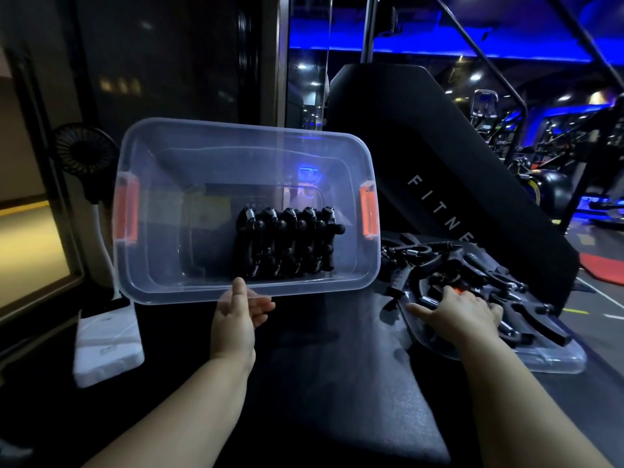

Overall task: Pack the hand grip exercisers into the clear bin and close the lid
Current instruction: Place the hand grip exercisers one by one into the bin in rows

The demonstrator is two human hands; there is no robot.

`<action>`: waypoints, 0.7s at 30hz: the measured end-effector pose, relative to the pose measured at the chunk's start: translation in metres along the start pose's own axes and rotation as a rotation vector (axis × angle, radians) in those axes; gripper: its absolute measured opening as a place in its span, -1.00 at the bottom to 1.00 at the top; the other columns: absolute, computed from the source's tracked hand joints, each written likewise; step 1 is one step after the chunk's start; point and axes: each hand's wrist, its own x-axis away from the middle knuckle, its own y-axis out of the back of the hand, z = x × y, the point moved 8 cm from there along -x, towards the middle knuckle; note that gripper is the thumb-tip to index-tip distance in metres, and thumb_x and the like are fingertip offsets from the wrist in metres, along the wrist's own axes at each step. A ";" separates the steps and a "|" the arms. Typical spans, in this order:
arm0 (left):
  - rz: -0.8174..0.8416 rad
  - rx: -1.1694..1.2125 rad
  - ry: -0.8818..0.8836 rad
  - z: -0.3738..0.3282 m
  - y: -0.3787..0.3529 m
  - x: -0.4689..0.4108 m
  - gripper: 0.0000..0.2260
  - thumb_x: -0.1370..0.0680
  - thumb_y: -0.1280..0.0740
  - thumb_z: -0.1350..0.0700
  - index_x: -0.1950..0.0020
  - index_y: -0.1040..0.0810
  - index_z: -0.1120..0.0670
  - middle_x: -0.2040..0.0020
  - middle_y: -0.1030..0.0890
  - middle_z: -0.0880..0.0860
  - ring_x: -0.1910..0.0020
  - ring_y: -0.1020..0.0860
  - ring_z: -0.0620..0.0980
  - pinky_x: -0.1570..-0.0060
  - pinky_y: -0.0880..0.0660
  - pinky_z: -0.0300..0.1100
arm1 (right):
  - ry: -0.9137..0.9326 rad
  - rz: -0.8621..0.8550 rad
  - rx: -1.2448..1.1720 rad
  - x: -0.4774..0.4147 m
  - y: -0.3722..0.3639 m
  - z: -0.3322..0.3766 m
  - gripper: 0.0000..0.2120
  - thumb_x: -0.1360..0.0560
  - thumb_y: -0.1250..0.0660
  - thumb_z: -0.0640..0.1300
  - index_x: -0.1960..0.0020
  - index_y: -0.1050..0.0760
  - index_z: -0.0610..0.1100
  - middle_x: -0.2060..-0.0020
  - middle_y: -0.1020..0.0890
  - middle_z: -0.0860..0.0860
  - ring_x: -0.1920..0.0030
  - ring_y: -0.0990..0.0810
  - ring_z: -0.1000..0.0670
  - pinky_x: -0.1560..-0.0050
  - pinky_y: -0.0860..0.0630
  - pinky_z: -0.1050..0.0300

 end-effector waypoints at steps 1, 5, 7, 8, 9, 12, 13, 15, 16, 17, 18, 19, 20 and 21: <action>0.000 -0.004 0.001 0.000 0.000 0.000 -0.66 -0.61 -0.14 -0.16 0.17 -0.47 0.05 0.34 -0.67 0.00 0.32 -0.64 -0.09 0.23 -0.47 -0.16 | -0.010 -0.023 -0.010 0.001 0.004 0.001 -0.08 -0.20 -0.15 0.61 -0.29 -0.40 -0.05 -0.19 -0.52 -0.09 -0.27 -0.43 -0.12 -0.29 -0.22 -0.11; -0.001 -0.014 -0.001 0.000 0.000 0.000 -0.66 -0.61 -0.14 -0.16 0.17 -0.48 0.06 0.34 -0.67 0.00 0.32 -0.64 -0.09 0.23 -0.47 -0.17 | 0.018 -0.188 -0.105 0.014 0.021 0.017 0.01 -0.06 -0.29 0.60 -0.30 -0.36 -0.04 -0.16 -0.53 -0.09 -0.25 -0.45 -0.11 -0.31 -0.20 -0.10; 0.000 -0.014 -0.002 -0.001 0.001 0.001 -0.65 -0.61 -0.14 -0.16 0.17 -0.48 0.06 0.34 -0.67 0.00 0.32 -0.64 -0.10 0.24 -0.47 -0.18 | 0.067 -0.233 -0.187 0.019 0.025 0.027 0.04 -0.05 -0.32 0.57 -0.34 -0.31 -0.03 -0.15 -0.52 -0.10 -0.23 -0.46 -0.12 -0.31 -0.15 -0.11; -0.002 -0.012 -0.004 -0.001 0.001 0.001 -0.65 -0.61 -0.14 -0.16 0.17 -0.48 0.06 0.34 -0.67 -0.01 0.32 -0.64 -0.10 0.24 -0.47 -0.18 | 0.091 -0.236 -0.220 0.021 0.026 0.031 0.05 -0.05 -0.33 0.56 -0.36 -0.28 -0.01 -0.15 -0.51 -0.10 -0.23 -0.46 -0.11 -0.31 -0.13 -0.12; -0.003 -0.011 -0.005 -0.001 0.001 0.001 -0.65 -0.61 -0.14 -0.16 0.18 -0.48 0.06 0.35 -0.67 -0.01 0.33 -0.64 -0.10 0.24 -0.47 -0.18 | 0.112 -0.224 -0.245 0.022 0.024 0.035 0.06 -0.05 -0.33 0.56 -0.38 -0.26 0.01 -0.17 -0.49 -0.09 -0.24 -0.45 -0.10 -0.30 -0.12 -0.12; -0.001 -0.013 -0.006 -0.001 0.001 0.000 -0.65 -0.61 -0.14 -0.16 0.18 -0.48 0.07 0.35 -0.66 -0.01 0.32 -0.64 -0.10 0.24 -0.47 -0.18 | 0.158 -0.121 -0.262 0.029 0.013 0.046 0.09 -0.02 -0.31 0.58 -0.42 -0.21 0.08 -0.27 -0.42 -0.04 -0.33 -0.37 -0.06 -0.33 -0.09 -0.18; 0.000 -0.013 -0.006 -0.001 0.001 0.000 -0.64 -0.61 -0.14 -0.16 0.18 -0.48 0.07 0.35 -0.66 -0.01 0.32 -0.64 -0.10 0.24 -0.47 -0.18 | 0.165 -0.074 -0.259 0.032 0.008 0.048 0.11 0.00 -0.31 0.59 -0.43 -0.20 0.10 -0.29 -0.40 -0.03 -0.34 -0.35 -0.06 -0.33 -0.09 -0.20; 0.002 -0.012 -0.005 0.000 0.001 0.000 -0.64 -0.61 -0.14 -0.16 0.18 -0.48 0.07 0.35 -0.66 -0.01 0.32 -0.64 -0.10 0.24 -0.47 -0.17 | 0.178 0.023 -0.250 0.036 -0.002 0.049 0.12 0.06 -0.28 0.60 -0.40 -0.23 0.13 -0.30 -0.39 -0.02 -0.35 -0.34 -0.07 -0.32 -0.14 -0.23; 0.004 -0.010 -0.005 0.000 0.001 0.000 -0.64 -0.61 -0.14 -0.16 0.17 -0.48 0.07 0.35 -0.66 -0.01 0.32 -0.64 -0.10 0.23 -0.47 -0.17 | 0.188 0.063 -0.234 0.039 -0.006 0.049 0.13 0.10 -0.25 0.62 -0.38 -0.25 0.14 -0.28 -0.39 -0.02 -0.34 -0.34 -0.08 -0.29 -0.17 -0.23; 0.004 -0.007 -0.004 0.000 0.001 -0.001 -0.65 -0.61 -0.14 -0.16 0.17 -0.48 0.07 0.34 -0.66 -0.01 0.32 -0.64 -0.10 0.23 -0.47 -0.17 | 0.201 0.092 -0.207 0.041 -0.009 0.049 0.13 0.13 -0.21 0.64 -0.35 -0.28 0.15 -0.26 -0.40 -0.01 -0.32 -0.34 -0.08 -0.27 -0.20 -0.21; 0.003 -0.004 -0.001 0.001 0.001 -0.001 -0.65 -0.61 -0.14 -0.16 0.17 -0.48 0.07 0.34 -0.66 -0.01 0.32 -0.64 -0.10 0.22 -0.47 -0.17 | 0.218 0.107 -0.174 0.043 -0.011 0.049 0.13 0.14 -0.17 0.65 -0.34 -0.30 0.15 -0.24 -0.40 0.00 -0.32 -0.33 -0.09 -0.25 -0.22 -0.20; 0.003 -0.002 0.000 0.001 0.001 -0.001 -0.65 -0.61 -0.14 -0.16 0.17 -0.48 0.07 0.35 -0.66 -0.01 0.32 -0.64 -0.10 0.22 -0.47 -0.17 | 0.236 0.110 -0.147 0.044 -0.012 0.049 0.12 0.11 -0.13 0.67 -0.35 -0.30 0.16 -0.25 -0.39 -0.01 -0.33 -0.31 -0.10 -0.25 -0.23 -0.19; 0.005 -0.001 0.001 0.001 0.001 -0.001 -0.65 -0.61 -0.14 -0.17 0.17 -0.48 0.07 0.35 -0.67 -0.01 0.32 -0.64 -0.11 0.22 -0.47 -0.17 | 0.247 0.105 -0.137 0.045 -0.012 0.050 0.09 0.05 -0.09 0.69 -0.36 -0.30 0.15 -0.27 -0.38 -0.01 -0.35 -0.28 -0.11 -0.27 -0.24 -0.18; 0.006 -0.001 0.002 0.001 0.001 -0.001 -0.65 -0.61 -0.14 -0.17 0.16 -0.48 0.07 0.35 -0.67 -0.01 0.33 -0.64 -0.11 0.22 -0.47 -0.17 | 0.244 0.085 -0.147 0.045 -0.011 0.050 0.03 -0.04 -0.07 0.68 -0.36 -0.31 0.14 -0.29 -0.38 -0.02 -0.36 -0.26 -0.11 -0.27 -0.24 -0.17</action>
